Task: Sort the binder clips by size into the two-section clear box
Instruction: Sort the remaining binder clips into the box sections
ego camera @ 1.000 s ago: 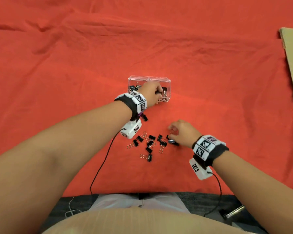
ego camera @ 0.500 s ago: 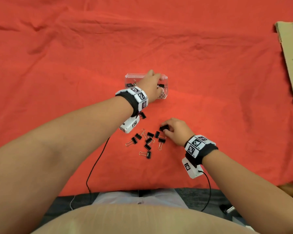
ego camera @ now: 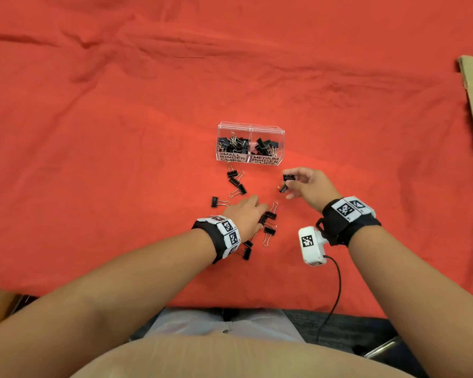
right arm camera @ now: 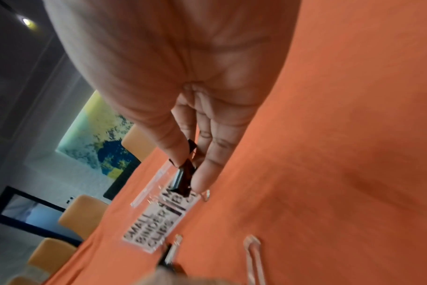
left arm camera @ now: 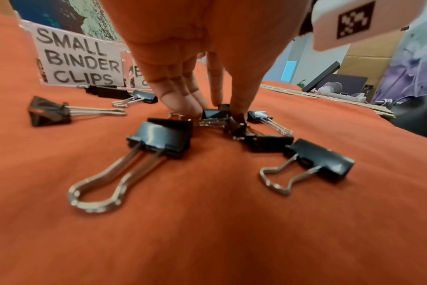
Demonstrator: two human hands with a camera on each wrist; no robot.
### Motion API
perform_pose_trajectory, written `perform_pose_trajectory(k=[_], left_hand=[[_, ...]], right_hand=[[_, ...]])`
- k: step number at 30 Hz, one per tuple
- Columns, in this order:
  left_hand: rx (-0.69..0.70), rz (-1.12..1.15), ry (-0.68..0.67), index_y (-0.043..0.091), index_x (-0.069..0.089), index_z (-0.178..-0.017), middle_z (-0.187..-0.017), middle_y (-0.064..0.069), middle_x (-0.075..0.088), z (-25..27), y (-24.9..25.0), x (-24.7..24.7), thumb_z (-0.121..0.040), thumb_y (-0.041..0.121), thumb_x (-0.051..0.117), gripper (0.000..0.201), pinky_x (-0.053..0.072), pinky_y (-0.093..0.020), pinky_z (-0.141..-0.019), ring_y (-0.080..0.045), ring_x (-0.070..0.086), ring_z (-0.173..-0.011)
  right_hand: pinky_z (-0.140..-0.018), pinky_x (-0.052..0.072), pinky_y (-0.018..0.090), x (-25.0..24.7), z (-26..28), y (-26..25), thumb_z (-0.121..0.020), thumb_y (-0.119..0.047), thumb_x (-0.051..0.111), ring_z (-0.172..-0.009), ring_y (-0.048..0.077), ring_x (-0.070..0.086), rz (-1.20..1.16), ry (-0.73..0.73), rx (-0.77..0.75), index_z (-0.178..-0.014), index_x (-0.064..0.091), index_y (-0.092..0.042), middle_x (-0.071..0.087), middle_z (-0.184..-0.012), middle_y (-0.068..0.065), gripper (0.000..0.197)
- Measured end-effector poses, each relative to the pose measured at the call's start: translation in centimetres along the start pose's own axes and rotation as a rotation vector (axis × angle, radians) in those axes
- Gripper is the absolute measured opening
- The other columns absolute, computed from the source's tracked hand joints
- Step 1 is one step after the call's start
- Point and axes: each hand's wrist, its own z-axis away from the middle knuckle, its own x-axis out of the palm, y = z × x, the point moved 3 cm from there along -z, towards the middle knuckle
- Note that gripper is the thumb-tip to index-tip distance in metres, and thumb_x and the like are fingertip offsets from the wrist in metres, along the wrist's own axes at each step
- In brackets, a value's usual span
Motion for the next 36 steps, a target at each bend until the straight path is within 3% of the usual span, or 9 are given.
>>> perform_pose_trajectory(k=[3,7,10,12,15,17,24,31,36], left_hand=[[-0.001,0.011,0.006,0.013,0.043,-0.131,-0.123,-0.009,0.044,0.0,-0.1,-0.3,-0.093,0.031,0.056,0.044,0.051,-0.046,-0.083,-0.029,0.052,-0.113],[-0.002,0.022,0.031,0.008,0.053,-0.119,-0.117,-0.010,0.047,-0.1,-0.6,-0.4,-0.095,0.023,0.052,0.029,0.051,-0.046,-0.083,-0.030,0.054,-0.109],[-0.002,0.022,0.035,0.010,0.051,-0.122,-0.119,-0.009,0.047,0.0,-0.5,-0.4,-0.094,0.025,0.053,0.032,0.051,-0.045,-0.083,-0.029,0.053,-0.110],[0.006,0.026,0.033,0.012,0.047,-0.125,-0.121,-0.008,0.046,0.1,-0.3,-0.4,-0.093,0.029,0.054,0.037,0.051,-0.045,-0.083,-0.028,0.052,-0.112],[0.013,0.009,0.018,0.013,0.045,-0.127,-0.123,-0.009,0.045,0.2,0.0,-0.3,-0.093,0.033,0.054,0.040,0.051,-0.045,-0.082,-0.029,0.050,-0.113],[0.016,0.009,0.016,0.014,0.045,-0.129,-0.123,-0.009,0.045,0.1,0.1,-0.3,-0.093,0.033,0.055,0.042,0.051,-0.045,-0.081,-0.029,0.050,-0.114],[0.045,-0.033,0.018,0.014,0.045,-0.128,-0.122,-0.010,0.045,-0.4,0.3,-0.5,-0.093,0.029,0.055,0.039,0.050,-0.043,-0.079,-0.030,0.052,-0.110],[0.005,0.221,0.090,0.013,0.050,-0.107,-0.109,-0.005,0.057,-0.3,-0.8,-0.8,-0.085,0.019,0.064,0.027,0.049,-0.037,-0.082,-0.025,0.057,-0.099],[-0.077,0.473,0.132,0.013,0.055,-0.097,-0.086,0.002,0.058,-0.5,-2.1,-1.1,-0.085,0.010,0.063,0.015,0.053,-0.038,-0.081,-0.017,0.055,-0.078]], right_hand=[[-0.072,0.058,0.028,-0.7,-1.0,-1.9,-0.090,0.004,0.053,-0.064,0.019,0.065,-0.015,-0.007,-0.048,-0.103,0.064,-0.018,0.067,-0.107,0.014,0.028],[-0.081,0.055,0.042,-1.4,-2.7,-4.1,-0.090,0.004,0.051,-0.065,0.014,0.066,0.083,0.033,-0.099,-0.104,0.065,-0.020,0.066,-0.110,0.009,0.031],[-0.055,0.051,0.018,-1.2,-4.1,-6.1,-0.092,0.003,0.047,-0.069,0.015,0.067,0.181,0.111,-0.140,-0.110,0.062,-0.015,0.065,-0.108,0.005,0.030],[-0.048,0.046,0.017,-0.6,-5.0,-7.0,-0.092,0.000,0.047,-0.076,0.020,0.068,0.257,0.142,-0.148,-0.112,0.061,-0.017,0.065,-0.106,0.006,0.030],[-0.064,0.056,0.036,0.4,-5.5,-7.5,-0.090,-0.002,0.048,-0.083,0.027,0.067,0.376,0.133,-0.167,-0.115,0.061,-0.021,0.065,-0.107,0.008,0.034],[-0.072,0.058,0.040,0.6,-5.3,-7.4,-0.089,-0.001,0.045,-0.085,0.028,0.067,0.400,0.139,-0.170,-0.116,0.061,-0.022,0.066,-0.106,0.007,0.038],[-0.056,0.049,0.020,1.0,-2.0,-3.7,-0.093,-0.009,0.049,-0.073,0.015,0.060,0.427,0.155,-0.146,-0.103,0.064,-0.019,0.064,-0.091,-0.001,0.021],[-0.083,0.046,0.029,4.0,-0.4,1.6,-0.084,-0.014,0.064,-0.089,0.018,0.056,0.651,-0.046,-0.087,-0.115,0.064,-0.014,0.060,-0.093,0.004,0.031],[-0.075,0.042,0.025,4.8,0.2,2.9,-0.079,-0.015,0.070,-0.078,0.013,0.049,0.625,0.023,-0.147,-0.102,0.066,-0.012,0.050,-0.090,0.000,0.023]])
